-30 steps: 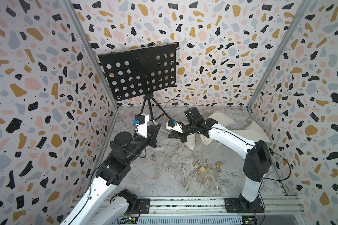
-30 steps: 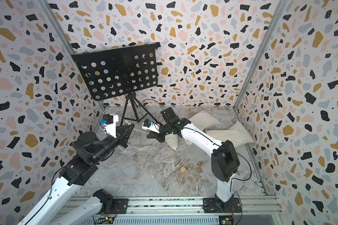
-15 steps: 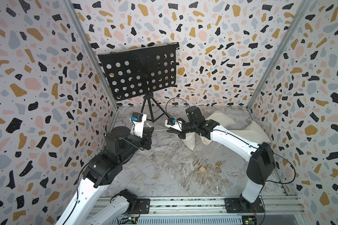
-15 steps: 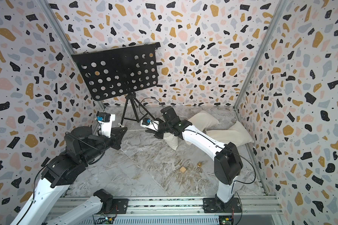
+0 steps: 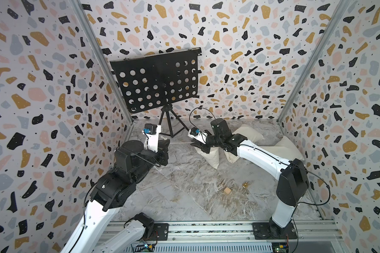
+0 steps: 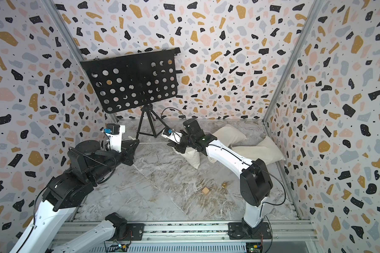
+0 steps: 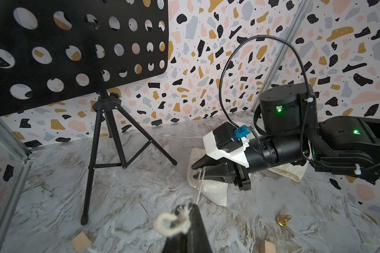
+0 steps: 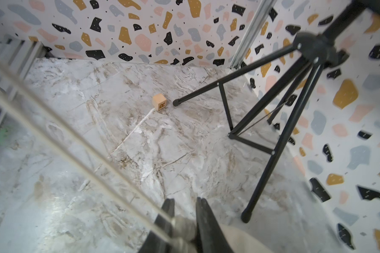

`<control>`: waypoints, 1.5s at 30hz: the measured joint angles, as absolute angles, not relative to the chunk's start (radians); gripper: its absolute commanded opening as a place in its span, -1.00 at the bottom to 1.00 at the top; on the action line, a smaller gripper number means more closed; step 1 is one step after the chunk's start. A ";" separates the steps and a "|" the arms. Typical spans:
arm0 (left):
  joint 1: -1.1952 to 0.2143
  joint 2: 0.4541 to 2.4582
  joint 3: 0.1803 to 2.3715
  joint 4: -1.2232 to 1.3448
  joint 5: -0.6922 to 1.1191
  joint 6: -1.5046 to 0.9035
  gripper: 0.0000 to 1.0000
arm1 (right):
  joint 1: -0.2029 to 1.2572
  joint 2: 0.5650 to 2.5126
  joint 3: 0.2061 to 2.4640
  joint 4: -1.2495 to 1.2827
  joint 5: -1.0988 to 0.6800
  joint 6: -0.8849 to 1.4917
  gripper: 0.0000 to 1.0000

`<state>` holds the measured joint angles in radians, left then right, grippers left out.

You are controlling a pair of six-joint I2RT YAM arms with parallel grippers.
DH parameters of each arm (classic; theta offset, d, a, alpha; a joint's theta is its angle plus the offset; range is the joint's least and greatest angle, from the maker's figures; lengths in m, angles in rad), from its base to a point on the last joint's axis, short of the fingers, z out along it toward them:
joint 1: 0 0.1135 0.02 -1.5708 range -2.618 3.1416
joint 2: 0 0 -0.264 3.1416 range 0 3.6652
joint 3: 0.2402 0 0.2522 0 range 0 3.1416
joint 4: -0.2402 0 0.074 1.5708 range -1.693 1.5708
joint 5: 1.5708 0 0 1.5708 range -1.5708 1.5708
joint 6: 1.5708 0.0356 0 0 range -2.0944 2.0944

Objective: Close the soil bag
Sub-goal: Frap the soil bag at the center of the board, then adjust the soil bag at the center of the board.

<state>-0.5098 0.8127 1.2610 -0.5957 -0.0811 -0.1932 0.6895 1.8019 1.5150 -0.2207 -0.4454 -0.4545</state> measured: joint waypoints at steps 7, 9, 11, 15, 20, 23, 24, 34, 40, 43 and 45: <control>-0.512 0.768 1.259 -0.559 -0.128 -0.192 -1.00 | 0.607 1.833 1.410 -0.272 -0.388 -0.369 -0.65; -0.511 0.773 1.254 -0.544 -0.144 -0.191 -1.00 | 0.617 1.826 1.403 -0.266 -0.383 -0.340 -0.82; -0.511 0.772 1.227 -0.512 -0.158 -0.194 -1.00 | 0.627 1.823 1.396 -0.258 -0.377 -0.313 -0.89; -0.505 0.777 1.148 -0.427 -0.186 -0.204 -1.00 | 0.654 1.823 1.375 -0.215 -0.373 -0.222 -0.85; -0.503 0.865 1.053 -0.350 -0.152 -0.242 -0.94 | 0.686 1.820 1.336 -0.097 -0.393 -0.068 -0.08; -0.505 1.029 1.030 -0.314 -0.081 -0.263 -0.75 | 0.696 1.764 1.251 -0.043 -0.360 -0.029 0.41; -0.509 1.098 1.031 -0.302 -0.061 -0.265 -0.68 | 0.689 1.729 1.217 -0.040 -0.348 -0.022 0.54; -0.677 1.625 1.224 -0.352 -0.126 -0.200 0.64 | 0.463 1.273 0.907 -0.045 -0.105 0.025 0.99; -0.720 1.789 1.358 -0.357 -0.202 -0.195 1.00 | 0.435 1.315 0.897 -0.062 0.019 0.037 0.99; -0.737 1.847 1.402 -0.347 -0.255 -0.212 1.00 | 0.428 1.385 0.908 -0.094 0.072 0.025 0.99; -0.741 1.859 1.403 -0.335 -0.286 -0.240 0.99 | 0.426 1.438 0.927 -0.124 0.096 0.012 0.98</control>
